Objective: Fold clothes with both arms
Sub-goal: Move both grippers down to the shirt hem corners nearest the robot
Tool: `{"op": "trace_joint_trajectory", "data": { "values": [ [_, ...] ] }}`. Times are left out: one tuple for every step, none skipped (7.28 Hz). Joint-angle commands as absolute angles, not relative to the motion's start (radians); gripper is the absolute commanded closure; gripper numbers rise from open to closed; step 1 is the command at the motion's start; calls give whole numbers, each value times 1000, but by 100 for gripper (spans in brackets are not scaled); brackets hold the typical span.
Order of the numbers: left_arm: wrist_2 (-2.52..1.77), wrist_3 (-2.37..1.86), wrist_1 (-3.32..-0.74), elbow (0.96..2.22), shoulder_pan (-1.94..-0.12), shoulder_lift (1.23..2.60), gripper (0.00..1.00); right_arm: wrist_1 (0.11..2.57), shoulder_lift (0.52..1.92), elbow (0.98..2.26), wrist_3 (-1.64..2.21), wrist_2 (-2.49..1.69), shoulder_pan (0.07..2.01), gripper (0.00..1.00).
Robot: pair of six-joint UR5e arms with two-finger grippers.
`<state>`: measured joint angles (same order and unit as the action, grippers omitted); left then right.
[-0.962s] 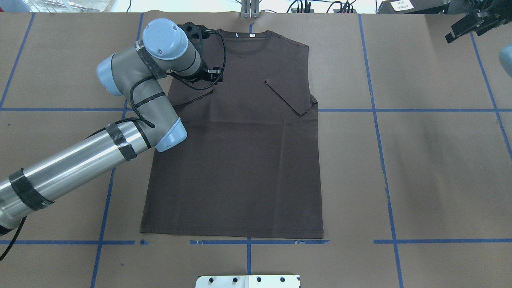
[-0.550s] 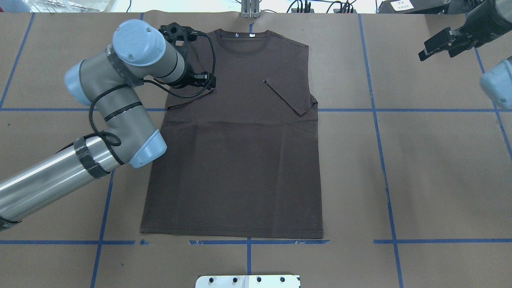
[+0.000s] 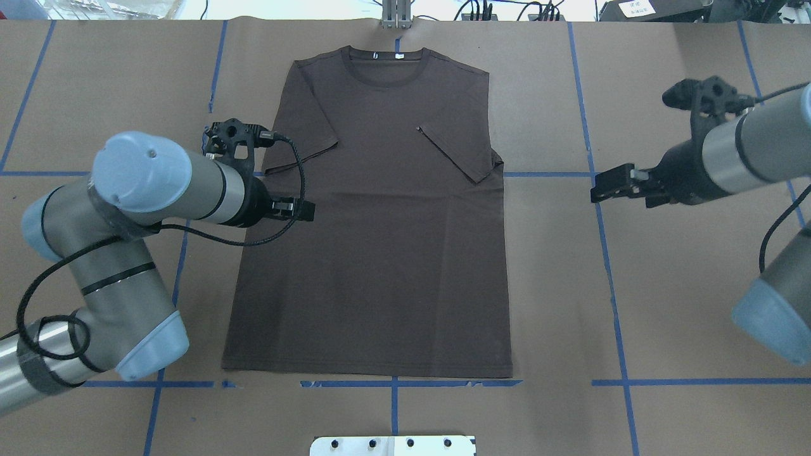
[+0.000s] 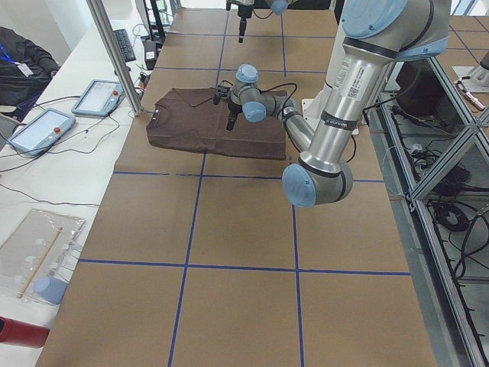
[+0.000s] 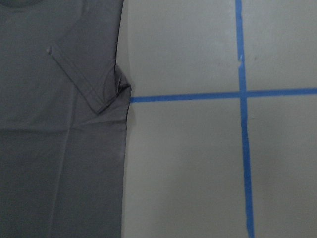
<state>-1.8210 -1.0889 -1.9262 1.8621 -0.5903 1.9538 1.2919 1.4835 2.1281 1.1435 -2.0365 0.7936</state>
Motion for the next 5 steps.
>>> {"op": "trace_joint_trajectory", "data": {
  "values": [
    [-1787, -1149, -1927, 1988, -507, 1827, 0, 1161, 1599, 2210, 1438, -1767, 503, 1],
    [-1740, -1249, -1928, 2029, -436, 1769, 1, 1161, 1665, 2242, 1542, -1662, 389, 11],
    [-1689, -1358, -1928, 2043, -363, 1738, 20, 1161, 1680, 2252, 1592, -1588, 302, 13],
    [-1681, -1444, -1928, 2039, -315, 1732, 40, 1161, 1680, 2252, 1629, -1521, 232, 13],
    [-1681, -1447, -1930, 2042, -298, 1686, 40, 1161, 1680, 2253, 1635, -1502, 201, 12]
  ]
}}
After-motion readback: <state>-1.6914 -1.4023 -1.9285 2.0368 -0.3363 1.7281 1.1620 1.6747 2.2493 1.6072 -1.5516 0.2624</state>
